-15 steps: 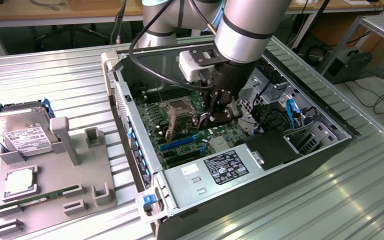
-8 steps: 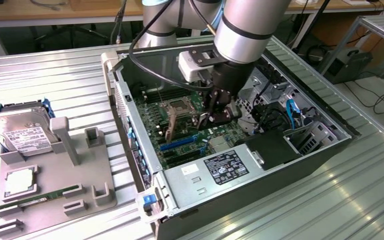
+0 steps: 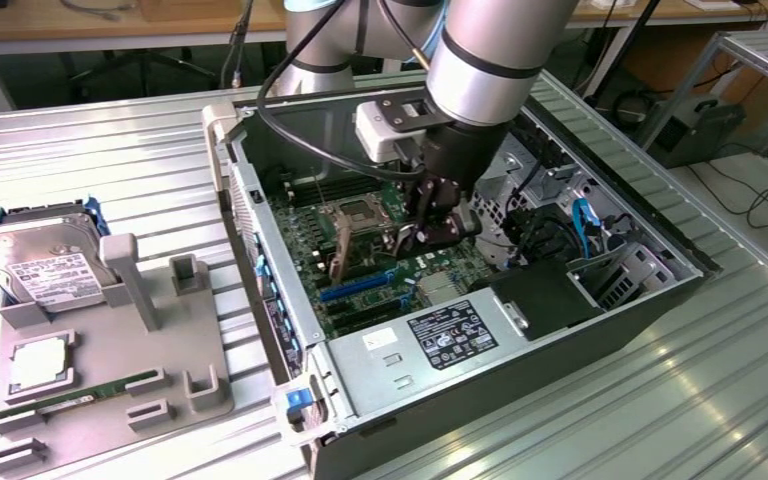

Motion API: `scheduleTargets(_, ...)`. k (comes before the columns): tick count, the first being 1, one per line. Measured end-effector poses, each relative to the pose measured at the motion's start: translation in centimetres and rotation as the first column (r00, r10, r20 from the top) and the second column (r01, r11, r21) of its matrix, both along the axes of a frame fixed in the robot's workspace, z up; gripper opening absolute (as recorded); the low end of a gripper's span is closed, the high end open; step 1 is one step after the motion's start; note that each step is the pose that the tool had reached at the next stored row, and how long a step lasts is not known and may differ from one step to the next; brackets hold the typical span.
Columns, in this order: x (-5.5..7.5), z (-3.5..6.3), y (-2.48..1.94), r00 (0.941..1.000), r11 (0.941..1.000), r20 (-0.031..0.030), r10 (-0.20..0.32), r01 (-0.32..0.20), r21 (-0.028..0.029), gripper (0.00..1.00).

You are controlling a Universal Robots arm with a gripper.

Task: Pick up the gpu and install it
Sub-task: 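Insert the gpu into the slot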

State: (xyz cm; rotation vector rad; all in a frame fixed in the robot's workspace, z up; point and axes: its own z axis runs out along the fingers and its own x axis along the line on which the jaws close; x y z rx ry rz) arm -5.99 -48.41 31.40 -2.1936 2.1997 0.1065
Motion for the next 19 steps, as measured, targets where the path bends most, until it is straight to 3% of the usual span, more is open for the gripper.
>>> scheduleTargets(19, -0.03, -0.74, 0.24, 1.0, 1.0, -0.0001, 0.0, 0.0, -0.0001, 0.26)
